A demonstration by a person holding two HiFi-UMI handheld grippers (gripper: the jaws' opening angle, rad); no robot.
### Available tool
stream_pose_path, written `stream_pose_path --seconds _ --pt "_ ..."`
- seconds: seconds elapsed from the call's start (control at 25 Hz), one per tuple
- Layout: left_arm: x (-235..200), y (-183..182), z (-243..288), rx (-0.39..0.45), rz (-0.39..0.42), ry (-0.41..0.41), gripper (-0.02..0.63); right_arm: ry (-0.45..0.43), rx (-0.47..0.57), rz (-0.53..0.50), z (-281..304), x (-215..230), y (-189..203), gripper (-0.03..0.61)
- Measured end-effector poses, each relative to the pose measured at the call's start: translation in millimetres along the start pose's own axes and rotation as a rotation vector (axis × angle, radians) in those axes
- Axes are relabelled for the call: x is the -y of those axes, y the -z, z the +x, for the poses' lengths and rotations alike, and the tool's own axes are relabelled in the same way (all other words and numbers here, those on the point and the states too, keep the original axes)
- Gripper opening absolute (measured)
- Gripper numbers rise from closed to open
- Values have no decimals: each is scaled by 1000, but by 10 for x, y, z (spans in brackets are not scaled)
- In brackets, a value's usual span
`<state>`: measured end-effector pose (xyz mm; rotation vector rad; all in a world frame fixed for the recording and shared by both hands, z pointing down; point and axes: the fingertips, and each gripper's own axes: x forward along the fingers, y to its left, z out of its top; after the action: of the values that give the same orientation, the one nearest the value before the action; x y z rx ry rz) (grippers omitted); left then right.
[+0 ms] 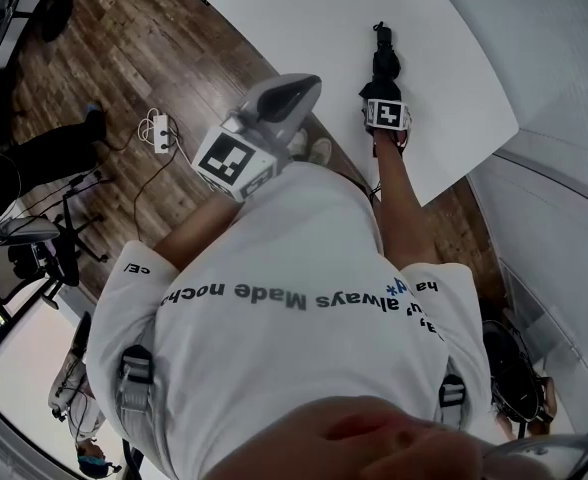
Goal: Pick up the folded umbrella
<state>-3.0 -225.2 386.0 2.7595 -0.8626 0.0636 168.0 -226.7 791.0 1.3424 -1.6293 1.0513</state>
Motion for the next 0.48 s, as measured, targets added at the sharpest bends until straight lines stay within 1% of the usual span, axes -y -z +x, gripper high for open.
stream_pose_path --seconds 0.12,0.28,0.36,0.48 --pt "-4 -9 -27 6 2 -2 0 -73 12 77 -31 -21 -14 258" --pt "-15 -16 -86 15 2 -5 0 -173 62 200 -130 -96 -53 244" --pt "-6 -24 -114 18 0 -9 0 -215 100 236 -215 -129 -76 241" --pt "11 -41 -140 24 1 -10 0 -282 189 266 -426 -180 -204 238"
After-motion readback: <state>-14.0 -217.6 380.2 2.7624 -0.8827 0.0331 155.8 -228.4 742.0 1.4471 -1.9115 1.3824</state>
